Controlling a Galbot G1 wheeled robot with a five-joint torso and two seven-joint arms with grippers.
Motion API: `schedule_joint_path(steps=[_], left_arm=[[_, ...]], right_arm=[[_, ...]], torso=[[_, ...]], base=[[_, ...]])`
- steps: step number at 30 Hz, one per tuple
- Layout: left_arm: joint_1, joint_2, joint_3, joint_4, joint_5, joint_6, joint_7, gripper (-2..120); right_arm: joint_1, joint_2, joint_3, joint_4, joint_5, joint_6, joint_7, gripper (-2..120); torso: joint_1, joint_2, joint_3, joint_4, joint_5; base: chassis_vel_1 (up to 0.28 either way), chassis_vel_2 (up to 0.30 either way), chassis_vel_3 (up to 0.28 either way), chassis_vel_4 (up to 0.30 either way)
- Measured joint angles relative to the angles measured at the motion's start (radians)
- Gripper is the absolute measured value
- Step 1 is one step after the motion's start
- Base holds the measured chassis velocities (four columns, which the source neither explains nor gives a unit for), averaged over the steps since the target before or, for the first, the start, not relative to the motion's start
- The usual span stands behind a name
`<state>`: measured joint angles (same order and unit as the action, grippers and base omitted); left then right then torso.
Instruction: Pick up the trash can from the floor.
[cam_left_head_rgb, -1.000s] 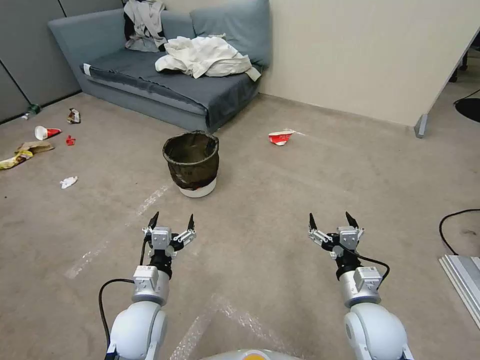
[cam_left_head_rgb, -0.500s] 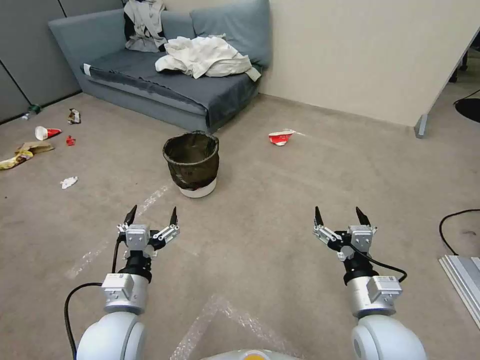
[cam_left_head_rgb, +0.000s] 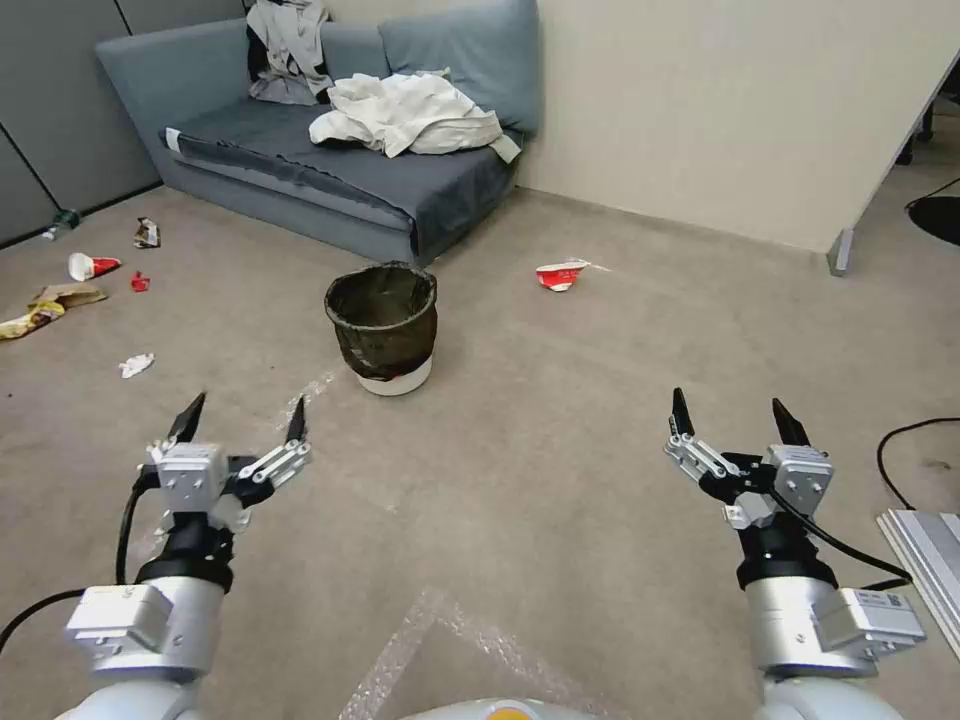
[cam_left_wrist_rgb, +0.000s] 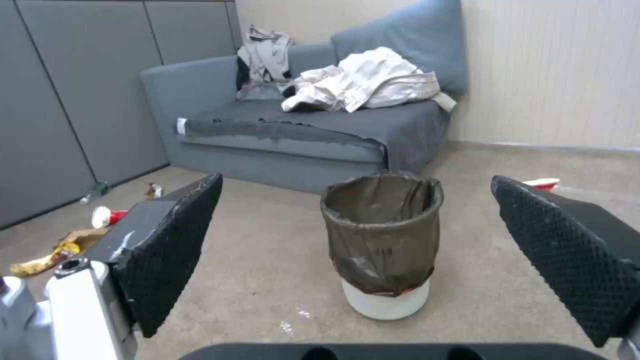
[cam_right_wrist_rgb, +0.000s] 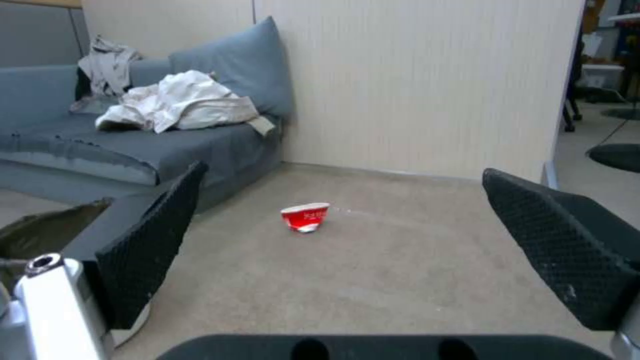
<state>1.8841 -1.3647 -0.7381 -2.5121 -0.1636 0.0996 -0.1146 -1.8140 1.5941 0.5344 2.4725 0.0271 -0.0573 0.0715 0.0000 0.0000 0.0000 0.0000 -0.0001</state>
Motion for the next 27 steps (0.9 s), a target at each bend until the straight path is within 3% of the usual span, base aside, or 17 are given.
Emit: schedule_joint_path(steps=[27], left_arm=[[-0.014, -0.008, 0.001, 0.026, 0.055, -0.017, 0.009, 100]], right_arm=[[0.017, -0.001, 0.003, -0.033, 0.0, -0.01, 0.007, 100]], torso=[[0.0, 0.0, 0.0, 0.0, 0.0]], base=[[0.009, 0.011, 0.009, 0.01]])
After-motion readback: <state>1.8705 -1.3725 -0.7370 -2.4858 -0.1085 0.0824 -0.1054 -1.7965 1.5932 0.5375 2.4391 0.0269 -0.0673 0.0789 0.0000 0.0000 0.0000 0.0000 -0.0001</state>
